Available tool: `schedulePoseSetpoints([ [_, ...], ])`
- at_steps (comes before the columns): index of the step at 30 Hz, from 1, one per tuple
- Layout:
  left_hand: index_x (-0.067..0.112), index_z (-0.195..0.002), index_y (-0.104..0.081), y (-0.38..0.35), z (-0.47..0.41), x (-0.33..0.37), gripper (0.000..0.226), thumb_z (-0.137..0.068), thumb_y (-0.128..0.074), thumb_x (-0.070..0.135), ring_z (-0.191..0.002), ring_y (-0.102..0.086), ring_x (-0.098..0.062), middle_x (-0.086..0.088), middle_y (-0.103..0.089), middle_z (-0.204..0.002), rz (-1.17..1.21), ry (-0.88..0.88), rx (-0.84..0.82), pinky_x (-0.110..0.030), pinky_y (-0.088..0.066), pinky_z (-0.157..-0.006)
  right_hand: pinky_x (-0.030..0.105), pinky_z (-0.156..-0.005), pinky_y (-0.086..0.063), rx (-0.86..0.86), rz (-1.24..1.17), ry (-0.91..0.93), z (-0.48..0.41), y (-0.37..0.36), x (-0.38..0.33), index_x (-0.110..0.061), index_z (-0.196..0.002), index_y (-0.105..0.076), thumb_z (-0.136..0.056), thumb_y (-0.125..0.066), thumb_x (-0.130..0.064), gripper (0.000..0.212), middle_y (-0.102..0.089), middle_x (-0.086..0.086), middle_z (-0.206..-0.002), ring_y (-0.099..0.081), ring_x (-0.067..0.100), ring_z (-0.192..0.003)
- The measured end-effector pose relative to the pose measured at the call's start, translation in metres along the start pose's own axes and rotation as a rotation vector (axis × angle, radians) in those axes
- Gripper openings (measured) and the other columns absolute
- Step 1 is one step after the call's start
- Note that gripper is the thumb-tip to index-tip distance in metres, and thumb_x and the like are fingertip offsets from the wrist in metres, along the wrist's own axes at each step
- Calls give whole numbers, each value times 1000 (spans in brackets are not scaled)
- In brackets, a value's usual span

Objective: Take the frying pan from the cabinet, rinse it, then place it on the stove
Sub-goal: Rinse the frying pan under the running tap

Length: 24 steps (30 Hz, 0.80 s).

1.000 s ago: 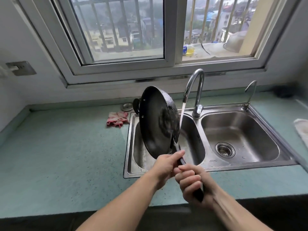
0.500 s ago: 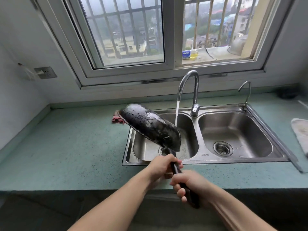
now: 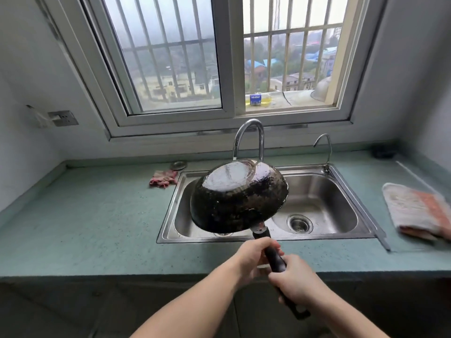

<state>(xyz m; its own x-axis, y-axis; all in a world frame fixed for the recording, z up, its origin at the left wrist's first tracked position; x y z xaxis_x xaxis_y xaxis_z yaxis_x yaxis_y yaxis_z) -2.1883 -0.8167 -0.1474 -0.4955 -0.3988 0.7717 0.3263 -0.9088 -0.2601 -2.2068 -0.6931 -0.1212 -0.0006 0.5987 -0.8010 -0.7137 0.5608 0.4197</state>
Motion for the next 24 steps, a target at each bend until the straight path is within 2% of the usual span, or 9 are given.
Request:
schedulePoseSetpoints([
  [4,16,-85,-64,-11,-8,-3,8,-85,-59,22,-66,-64,-11,5,-66,-79,-57,-36,-37,-26,-46,-64,18,-37,-34,37,-22,-1,-3,6,12,-12,-67,-48,-76,-50,-1,14,-52,4,-40,-50,16,-32],
  [6,17,-93,-63,-9,-13,0,17,-84,-62,32,-73,-64,-12,4,-66,-84,-111,-56,-33,-27,-45,-66,18,-38,-35,62,-41,-11,-8,7,15,-11,-68,-47,-76,-51,-2,13,-52,4,-39,-50,16,-32],
  [8,23,-93,-64,3,-18,5,27,-82,-62,48,-85,-61,-15,3,-66,-95,-233,-74,-7,-29,-44,-69,18,-38,-35,91,-47,-18,-15,8,17,-11,-68,-44,-75,-51,-2,14,-51,3,-39,-50,17,-33],
  [11,24,-94,-66,44,-22,12,39,-84,-55,60,-88,-57,-14,3,-64,-98,-508,-108,116,-26,-42,-66,18,-37,-33,140,-54,-19,-26,9,18,-12,-68,-42,-74,-51,-1,16,-52,5,-43,-51,16,-33],
  [14,19,-105,-68,92,-28,16,42,-89,-53,55,-91,-59,-12,3,-66,-100,-759,-182,339,-24,-42,-73,17,-36,-33,164,-61,-30,-40,6,14,-10,-67,-43,-74,-51,0,14,-53,5,-43,-49,15,-31],
  [17,19,-102,-69,125,-32,27,32,-91,-54,46,-90,-58,-11,5,-66,-96,-855,-227,494,-23,-39,-76,17,-34,-32,179,-89,-38,-55,3,9,-8,-68,-44,-75,-50,3,15,-52,6,-42,-46,15,-29],
  [20,21,-101,-69,144,-38,38,27,-90,-56,42,-89,-60,-11,6,-69,-97,-868,-236,552,-22,-41,-76,17,-35,-32,195,-94,-56,-70,-3,9,-10,-68,-43,-76,-51,2,16,-51,7,-43,-47,17,-31],
  [24,22,-99,-67,156,-48,50,21,-90,-58,38,-87,-59,-9,8,-66,-92,-857,-266,593,-20,-39,-74,26,-42,-39,217,-109,-88,-92,-14,8,-12,-66,-43,-74,-53,-1,16,-53,8,-42,-50,23,-35],
])
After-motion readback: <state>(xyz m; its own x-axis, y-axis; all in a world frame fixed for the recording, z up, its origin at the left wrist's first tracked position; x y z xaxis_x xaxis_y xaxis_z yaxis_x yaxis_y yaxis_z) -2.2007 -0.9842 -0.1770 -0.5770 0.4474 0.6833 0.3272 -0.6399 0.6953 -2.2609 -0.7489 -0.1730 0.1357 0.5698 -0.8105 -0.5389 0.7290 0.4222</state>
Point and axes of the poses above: each hand's wrist, its own z-axis away from the middle knuckle, its own y-axis out of the back of the hand, x = y × z, the point moved 1 cm from there along -z, towards the middle knuckle
